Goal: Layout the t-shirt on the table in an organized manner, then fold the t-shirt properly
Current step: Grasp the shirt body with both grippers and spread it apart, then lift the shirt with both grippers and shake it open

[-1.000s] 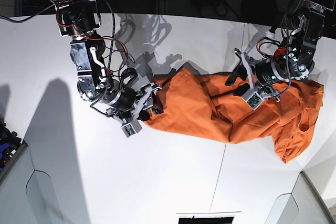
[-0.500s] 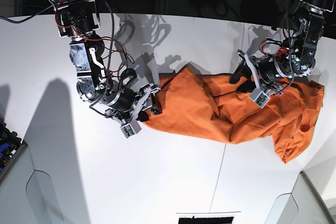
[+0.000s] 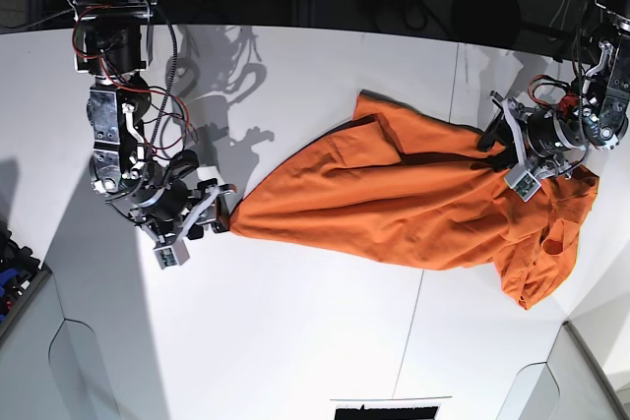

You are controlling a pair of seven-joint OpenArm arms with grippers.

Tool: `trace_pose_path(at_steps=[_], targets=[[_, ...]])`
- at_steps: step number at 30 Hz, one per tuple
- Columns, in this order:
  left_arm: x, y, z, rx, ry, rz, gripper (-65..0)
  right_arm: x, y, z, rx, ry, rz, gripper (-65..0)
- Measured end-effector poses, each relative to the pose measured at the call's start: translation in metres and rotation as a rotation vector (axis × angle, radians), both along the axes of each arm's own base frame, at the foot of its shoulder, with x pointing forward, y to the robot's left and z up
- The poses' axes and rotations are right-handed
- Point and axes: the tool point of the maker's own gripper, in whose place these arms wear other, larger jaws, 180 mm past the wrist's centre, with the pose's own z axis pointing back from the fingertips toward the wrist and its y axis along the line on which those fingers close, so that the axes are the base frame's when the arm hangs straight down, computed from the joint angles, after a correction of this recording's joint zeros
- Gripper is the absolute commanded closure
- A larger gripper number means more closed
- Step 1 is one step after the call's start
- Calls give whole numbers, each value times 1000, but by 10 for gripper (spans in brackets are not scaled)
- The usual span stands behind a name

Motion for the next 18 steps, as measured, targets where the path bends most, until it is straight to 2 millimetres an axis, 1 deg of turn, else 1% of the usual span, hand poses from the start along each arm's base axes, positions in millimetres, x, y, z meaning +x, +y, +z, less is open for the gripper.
trace_pose_path(at_steps=[4, 6, 8, 10, 11, 12, 14, 15, 16, 18], targets=[[-13, -9, -3, -31, 66, -62, -265, 1, -19, 0, -25, -1, -20, -282], [-17, -15, -1, -78, 88, -67, -265, 1, -24, 1, -18, 1, -30, -282], [-19, -20, 3, -133, 102, -55, -265, 2, -25, 6, -4, -9, -34, -282], [-17, -27, 14, -177, 90, -63, -265, 5, -22, 15, 14, -30, -34, -281], [-15, -30, 21, -183, 76, -77, -265, 7, -19, 21, 34, -46, -36, -263], [-13, -34, 28, -185, 59, -96, -265, 10, -16, 28, 52, -65, -36, -226], [-10, -45, 40, -191, 25, -134, -265, 12, -7, 40, 74, -98, -7, -128], [-9, -51, 45, -197, 10, -151, -265, 12, -1, 45, 90, -112, 20, -98], [-8, -56, 50, -202, -3, -167, -265, 11, 8, 49, 111, -123, 54, -82], [-8, -65, 58, -210, -24, -192, -265, 9, 23, 51, 138, -125, 83, -65]])
